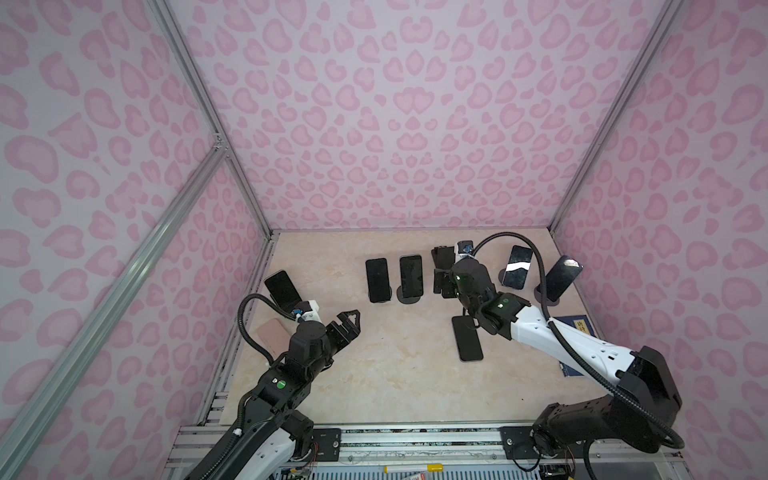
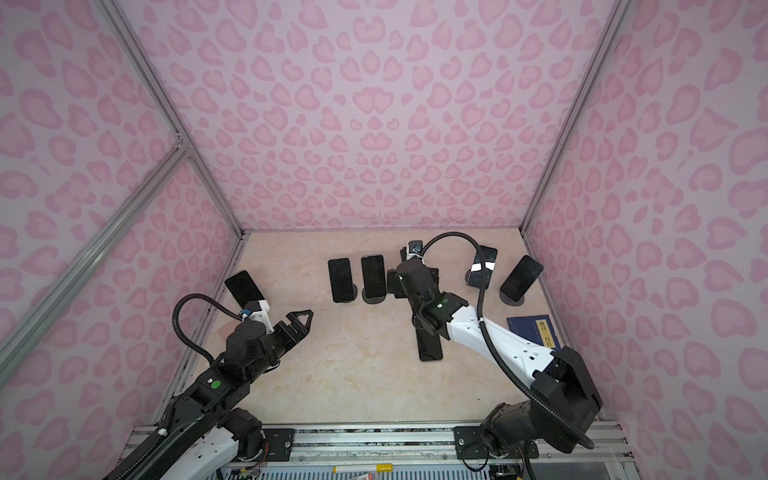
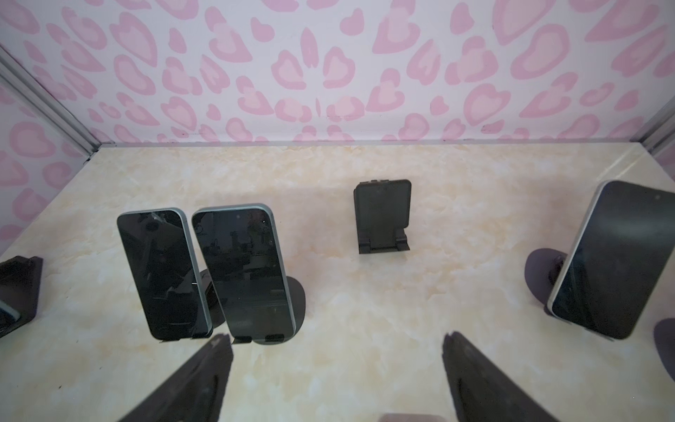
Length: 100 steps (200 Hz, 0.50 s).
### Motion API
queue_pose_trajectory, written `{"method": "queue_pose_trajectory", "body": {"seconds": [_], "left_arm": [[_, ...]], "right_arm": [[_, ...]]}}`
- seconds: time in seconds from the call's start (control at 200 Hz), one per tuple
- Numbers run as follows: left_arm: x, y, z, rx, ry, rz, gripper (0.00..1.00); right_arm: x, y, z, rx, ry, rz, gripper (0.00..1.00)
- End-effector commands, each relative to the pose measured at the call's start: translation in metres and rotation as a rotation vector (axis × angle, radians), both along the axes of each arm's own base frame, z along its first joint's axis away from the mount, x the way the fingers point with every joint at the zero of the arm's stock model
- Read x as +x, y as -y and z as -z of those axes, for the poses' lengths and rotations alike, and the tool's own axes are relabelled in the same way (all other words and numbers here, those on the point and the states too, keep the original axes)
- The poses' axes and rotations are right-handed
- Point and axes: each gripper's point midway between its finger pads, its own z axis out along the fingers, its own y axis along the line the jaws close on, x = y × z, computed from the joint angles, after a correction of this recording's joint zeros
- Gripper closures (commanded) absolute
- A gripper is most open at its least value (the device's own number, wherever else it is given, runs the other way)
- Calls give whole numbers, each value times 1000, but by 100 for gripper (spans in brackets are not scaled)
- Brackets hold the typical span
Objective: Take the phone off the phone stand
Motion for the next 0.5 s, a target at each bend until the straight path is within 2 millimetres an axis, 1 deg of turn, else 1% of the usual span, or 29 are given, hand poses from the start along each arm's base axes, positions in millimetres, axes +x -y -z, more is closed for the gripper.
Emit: {"method": "queue_pose_trajectory", "body": {"seconds": [0.0, 0.095, 0.205, 0.25, 0.265, 0.27, 0.285, 0.3, 0.405, 0.495], "left_arm": [[-6, -3, 6, -47, -26, -26, 3], [-8, -6, 7, -61, -17, -42, 3], [-10, -16, 8, -11, 9, -66, 3], [-11, -20, 8, 1, 17, -80, 3], [-11, -21, 8, 0, 20, -83, 3], [-11, -21, 8, 0, 21, -84, 3], [-12, -22, 8, -2, 23, -86, 3], [-12, -22, 7, -4, 29, -88, 3], [-14, -23, 6, -24, 49, -90, 3], [-15, -24, 11, -25, 44, -92, 3]], "right_arm": [[13, -17, 0, -21, -9, -28, 2], [29, -38, 1, -2, -20, -55, 1], [51, -61, 3, -17, -33, -95, 1], [60, -70, 6, -32, -50, -102, 1], [62, -70, 12, -42, -65, -99, 1], [64, -72, 7, -34, -56, -98, 1], [68, -75, 1, -28, -52, -98, 1], [71, -78, 4, -30, -59, -101, 1], [87, -88, 10, -22, -76, -88, 1], [93, -94, 13, -12, -74, -83, 1]]}}
